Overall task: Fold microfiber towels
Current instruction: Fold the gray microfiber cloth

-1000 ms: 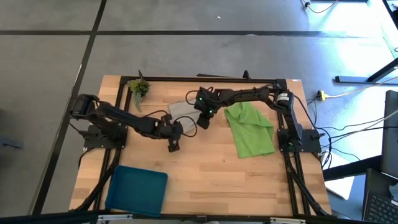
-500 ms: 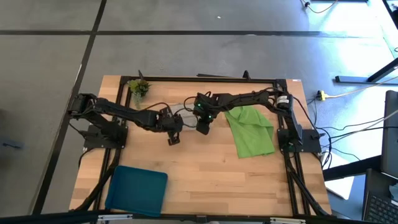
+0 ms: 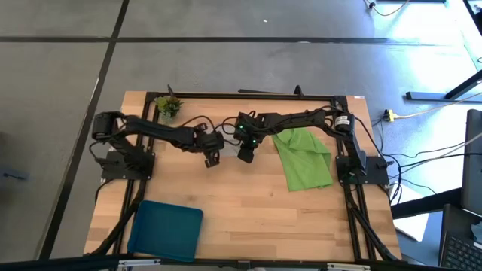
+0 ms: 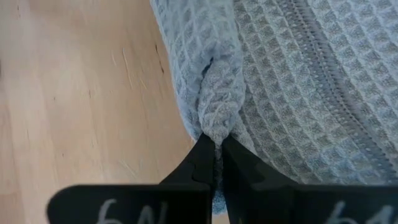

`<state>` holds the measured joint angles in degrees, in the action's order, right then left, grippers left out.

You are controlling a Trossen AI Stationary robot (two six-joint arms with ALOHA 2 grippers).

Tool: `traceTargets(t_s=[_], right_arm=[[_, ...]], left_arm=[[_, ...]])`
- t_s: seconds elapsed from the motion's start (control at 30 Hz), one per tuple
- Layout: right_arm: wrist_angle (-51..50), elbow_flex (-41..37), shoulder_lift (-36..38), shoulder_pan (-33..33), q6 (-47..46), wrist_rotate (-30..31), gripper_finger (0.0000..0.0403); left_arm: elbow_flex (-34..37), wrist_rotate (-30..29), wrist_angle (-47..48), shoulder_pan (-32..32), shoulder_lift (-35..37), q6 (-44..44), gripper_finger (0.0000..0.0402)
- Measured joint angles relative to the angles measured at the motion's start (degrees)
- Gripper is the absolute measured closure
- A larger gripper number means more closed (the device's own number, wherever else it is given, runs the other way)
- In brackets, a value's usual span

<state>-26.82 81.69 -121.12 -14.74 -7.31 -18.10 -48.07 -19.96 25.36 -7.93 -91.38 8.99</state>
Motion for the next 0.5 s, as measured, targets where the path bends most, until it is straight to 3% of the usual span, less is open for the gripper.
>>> traceTargets(t_s=[0.5], right_arm=[[-1.31, -0.24, 1.61, 0.07, 0.13, 0.78, 0.0388]], left_arm=[[-0.2, 0.2, -0.98, -1.26, -6.55, -2.95, 0.0401]])
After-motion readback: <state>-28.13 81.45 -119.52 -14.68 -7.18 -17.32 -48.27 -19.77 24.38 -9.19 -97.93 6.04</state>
